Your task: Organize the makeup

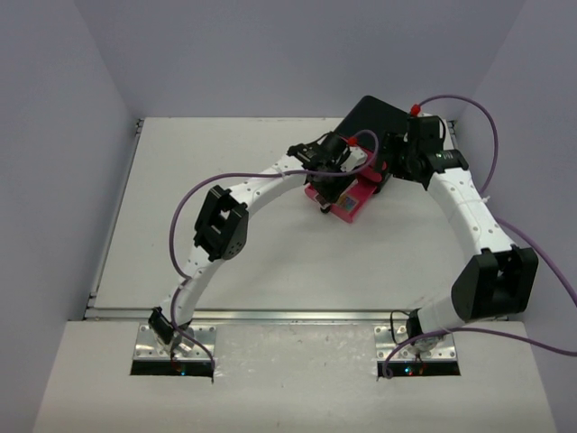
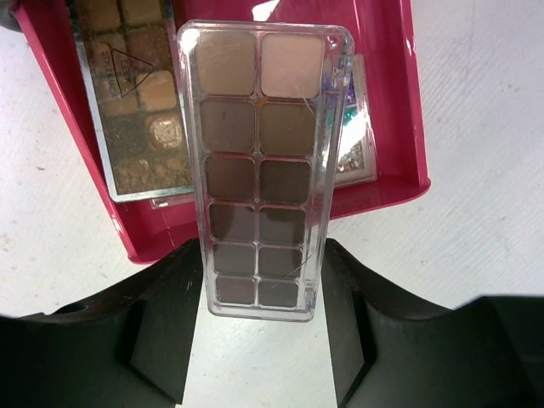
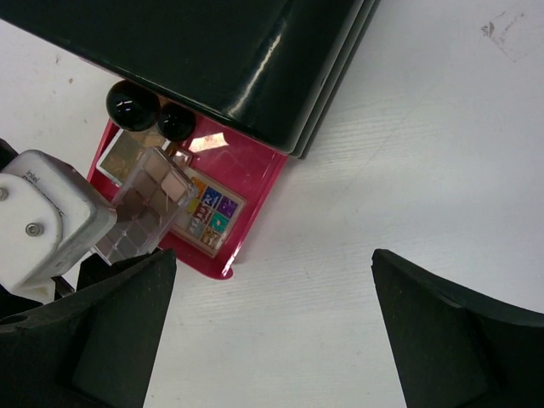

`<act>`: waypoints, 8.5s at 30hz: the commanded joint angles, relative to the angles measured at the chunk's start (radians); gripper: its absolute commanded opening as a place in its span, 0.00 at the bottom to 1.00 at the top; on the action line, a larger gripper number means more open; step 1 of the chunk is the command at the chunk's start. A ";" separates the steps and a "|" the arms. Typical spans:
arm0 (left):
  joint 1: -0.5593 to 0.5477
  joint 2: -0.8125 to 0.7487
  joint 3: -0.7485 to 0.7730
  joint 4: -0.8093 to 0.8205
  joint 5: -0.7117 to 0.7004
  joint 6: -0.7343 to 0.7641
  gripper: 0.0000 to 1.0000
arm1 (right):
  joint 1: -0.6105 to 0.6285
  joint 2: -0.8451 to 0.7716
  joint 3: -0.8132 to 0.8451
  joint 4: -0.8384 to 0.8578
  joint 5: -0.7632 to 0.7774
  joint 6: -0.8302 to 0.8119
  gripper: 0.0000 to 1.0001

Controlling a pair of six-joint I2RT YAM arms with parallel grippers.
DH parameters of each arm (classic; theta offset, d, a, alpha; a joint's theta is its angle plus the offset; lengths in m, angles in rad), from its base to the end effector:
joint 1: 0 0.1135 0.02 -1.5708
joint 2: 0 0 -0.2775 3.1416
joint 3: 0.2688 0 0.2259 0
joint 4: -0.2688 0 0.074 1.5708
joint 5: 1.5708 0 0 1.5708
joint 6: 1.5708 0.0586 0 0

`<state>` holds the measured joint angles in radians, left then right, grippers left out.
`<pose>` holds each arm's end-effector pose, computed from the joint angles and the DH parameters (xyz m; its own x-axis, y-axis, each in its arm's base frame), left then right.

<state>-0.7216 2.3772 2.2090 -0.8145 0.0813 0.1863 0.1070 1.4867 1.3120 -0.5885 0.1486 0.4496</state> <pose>0.3861 -0.3461 0.2181 -0.4856 0.6732 -0.5577 0.7960 0.6043 0.0364 0.3161 0.0252 0.3200 -0.6186 0.3658 -0.6953 0.2994 0.9280 0.2219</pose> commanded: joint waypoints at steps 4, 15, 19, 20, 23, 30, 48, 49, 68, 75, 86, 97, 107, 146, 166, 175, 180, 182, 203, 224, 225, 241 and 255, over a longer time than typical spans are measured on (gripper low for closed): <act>-0.018 0.029 0.044 0.046 -0.042 -0.003 0.21 | -0.003 -0.060 -0.008 0.012 0.015 -0.012 0.97; -0.032 0.034 0.048 0.095 -0.069 -0.010 0.38 | -0.003 -0.074 -0.013 -0.001 0.019 -0.022 0.97; -0.030 0.032 0.061 0.111 -0.060 -0.022 0.63 | -0.003 -0.084 -0.016 -0.005 0.023 -0.028 0.97; -0.031 0.031 0.068 0.117 -0.062 -0.023 0.67 | -0.003 -0.086 -0.017 -0.007 0.023 -0.030 0.97; -0.030 0.023 0.092 0.133 -0.063 -0.019 0.78 | -0.003 -0.088 -0.018 -0.012 0.023 -0.031 0.97; -0.030 -0.038 0.089 0.202 -0.056 -0.011 0.81 | -0.003 -0.106 -0.034 -0.014 0.022 -0.031 0.97; -0.051 -0.031 -0.068 0.197 -0.087 0.126 0.17 | -0.003 -0.179 -0.115 0.003 0.035 -0.011 0.97; -0.052 -0.025 -0.068 0.191 -0.116 0.128 0.14 | -0.003 -0.185 -0.119 0.002 0.039 -0.012 0.97; -0.050 -0.057 -0.143 0.184 -0.219 0.102 0.05 | -0.003 -0.198 -0.138 0.001 0.059 -0.029 0.98; -0.051 -0.075 -0.203 0.186 -0.218 0.092 0.04 | -0.003 -0.195 -0.137 0.001 0.063 -0.030 0.98; -0.050 -0.046 -0.106 0.225 -0.160 0.053 0.13 | -0.003 -0.195 -0.132 0.001 0.063 -0.029 0.98; -0.038 -0.184 -0.094 0.355 -0.182 0.015 0.27 | -0.017 -0.077 0.004 -0.007 -0.006 -0.015 0.98; -0.008 -0.593 -0.825 0.484 -0.043 -0.061 0.30 | -0.046 0.188 0.305 -0.007 -0.035 0.010 0.97; -0.064 -0.247 -0.815 0.879 -0.191 -0.246 0.40 | -0.064 0.523 0.518 0.085 -0.034 -0.026 0.96; -0.064 -0.221 -0.642 0.821 -0.201 -0.241 0.00 | -0.067 0.541 0.504 0.091 -0.068 -0.021 0.96; -0.053 -0.117 -0.537 0.890 -0.226 -0.280 0.00 | -0.066 0.549 0.472 0.091 -0.091 0.005 0.96; -0.054 -0.033 -0.446 0.934 -0.258 -0.319 0.03 | -0.067 0.556 0.453 0.090 -0.115 0.032 0.96; -0.053 0.001 -0.399 0.943 -0.260 -0.324 0.09 | -0.067 0.560 0.446 0.089 -0.122 0.039 0.95; -0.021 0.195 -0.146 1.022 -0.339 -0.315 0.67 | -0.066 0.555 0.418 0.085 -0.127 0.041 0.95; -0.036 -0.043 -0.479 1.042 -0.251 -0.232 0.81 | -0.069 0.506 0.492 0.081 -0.124 0.001 0.95; -0.039 -0.090 -0.501 1.043 -0.236 -0.211 0.81 | -0.069 0.499 0.501 0.077 -0.127 -0.005 0.96; 0.188 -0.719 -0.839 0.740 -0.264 -0.073 0.86 | -0.309 0.109 0.239 -0.184 -0.095 0.017 0.99; 0.755 -1.175 -1.393 0.744 -0.354 -0.099 0.86 | -0.490 -0.083 -0.125 -0.147 -0.181 0.087 0.99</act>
<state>-0.0326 1.3570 0.9664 -0.1211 -0.2517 0.1005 -0.3899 1.4713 1.2237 -0.7900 0.0005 0.5087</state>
